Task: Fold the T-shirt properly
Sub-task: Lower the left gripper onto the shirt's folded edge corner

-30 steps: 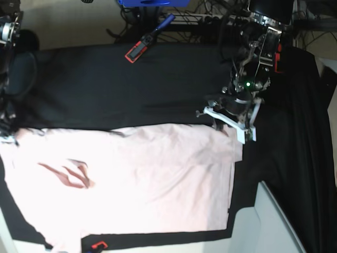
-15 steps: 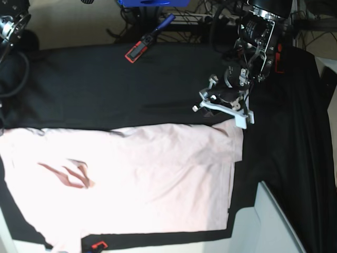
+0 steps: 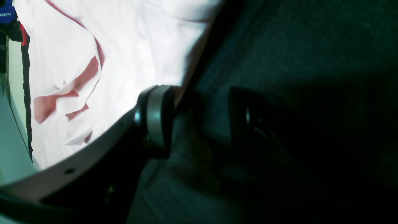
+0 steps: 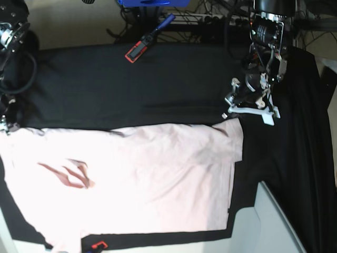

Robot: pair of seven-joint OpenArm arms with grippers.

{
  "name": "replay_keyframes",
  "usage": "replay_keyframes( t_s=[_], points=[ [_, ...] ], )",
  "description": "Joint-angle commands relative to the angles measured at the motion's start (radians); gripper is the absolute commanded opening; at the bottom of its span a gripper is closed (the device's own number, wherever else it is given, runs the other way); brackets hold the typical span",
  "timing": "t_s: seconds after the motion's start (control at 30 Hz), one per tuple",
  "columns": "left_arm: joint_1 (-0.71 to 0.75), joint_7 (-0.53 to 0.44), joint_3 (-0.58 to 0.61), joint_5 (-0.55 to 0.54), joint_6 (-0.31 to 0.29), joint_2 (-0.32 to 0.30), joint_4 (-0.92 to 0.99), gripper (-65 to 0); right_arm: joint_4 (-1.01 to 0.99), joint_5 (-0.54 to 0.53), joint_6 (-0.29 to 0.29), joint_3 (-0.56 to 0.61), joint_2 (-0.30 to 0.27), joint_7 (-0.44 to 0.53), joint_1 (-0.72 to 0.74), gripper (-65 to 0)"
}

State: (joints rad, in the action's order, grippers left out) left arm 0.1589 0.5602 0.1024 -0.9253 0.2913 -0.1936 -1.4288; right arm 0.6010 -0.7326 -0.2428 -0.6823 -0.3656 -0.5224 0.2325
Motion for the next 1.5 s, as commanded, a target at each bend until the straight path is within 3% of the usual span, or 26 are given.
replay_keyframes(
  t_s=[0.0,0.13,0.3,1.13,1.27,1.47],
  points=[
    [-0.02,-0.012,-0.003,-0.005,-0.004,-0.013,-0.008,-43.2,0.012,-0.008,-0.011,0.0,-0.022,0.008,0.018,-37.7],
    [-0.057,-0.012,-0.005,-0.005,-0.011,-0.013,0.012,-43.2,0.012,-0.008,-0.011,-0.003,-0.025,0.008,0.031,-37.6],
    [-0.118,-0.01,-0.003,-0.005,-0.088,-0.008,0.138,-43.2,0.012,-0.008,-0.011,-0.003,-0.025,0.008,0.052,-37.7],
    [-0.193,-0.012,-0.003,-0.005,-0.088,0.016,0.24,-43.7,0.01,-0.006,-0.014,0.002,-0.022,0.008,0.092,-37.9],
    [-0.192,-0.012,-0.002,-0.005,-0.088,0.016,0.24,-43.8,0.009,-0.003,-0.014,0.005,0.0,0.028,0.106,-37.9],
    [-0.189,-0.012,-0.002,-0.005,-0.088,0.012,0.24,-43.8,-0.135,-0.003,-0.013,0.005,-0.002,0.055,0.141,-37.9]
  ],
)
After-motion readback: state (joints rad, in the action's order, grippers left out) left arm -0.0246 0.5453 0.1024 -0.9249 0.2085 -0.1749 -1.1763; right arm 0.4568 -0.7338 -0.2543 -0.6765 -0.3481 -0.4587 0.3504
